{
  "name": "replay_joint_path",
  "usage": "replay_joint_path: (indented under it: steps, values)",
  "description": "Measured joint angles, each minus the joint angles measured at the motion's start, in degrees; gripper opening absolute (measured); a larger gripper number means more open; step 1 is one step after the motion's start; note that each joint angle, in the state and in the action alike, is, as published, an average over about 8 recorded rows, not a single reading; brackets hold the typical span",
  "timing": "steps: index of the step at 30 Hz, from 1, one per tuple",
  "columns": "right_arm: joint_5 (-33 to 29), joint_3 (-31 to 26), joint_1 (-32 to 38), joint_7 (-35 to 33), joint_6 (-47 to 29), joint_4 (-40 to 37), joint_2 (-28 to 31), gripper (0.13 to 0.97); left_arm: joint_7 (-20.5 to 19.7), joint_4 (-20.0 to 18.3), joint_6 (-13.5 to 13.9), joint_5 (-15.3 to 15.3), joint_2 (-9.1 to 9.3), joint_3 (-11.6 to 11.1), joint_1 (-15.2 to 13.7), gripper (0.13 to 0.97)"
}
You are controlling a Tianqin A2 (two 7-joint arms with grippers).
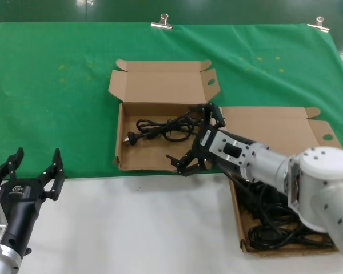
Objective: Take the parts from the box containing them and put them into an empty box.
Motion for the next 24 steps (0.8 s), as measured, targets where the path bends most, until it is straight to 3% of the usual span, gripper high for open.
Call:
replay_joint_path:
  steps: [4, 12, 24]
  values:
    - [-0.4, 1.8, -4.0, 3.4, 2.1, 4.6, 0.7, 0.966, 0.0, 0.0, 0.0, 0.0, 0.00, 0.0, 0.0, 0.437]
    - [-1.2, 5.4, -12.0, 10.1, 6.1, 13.6, 1.9, 0.966, 0.0, 0.0, 0.0, 0.0, 0.00, 0.0, 0.0, 0.648]
    - [-2.3, 10.8, -23.9, 20.3, 12.3, 27.1, 3.9, 0.966, 0.0, 0.0, 0.0, 0.0, 0.00, 0.0, 0.0, 0.845]
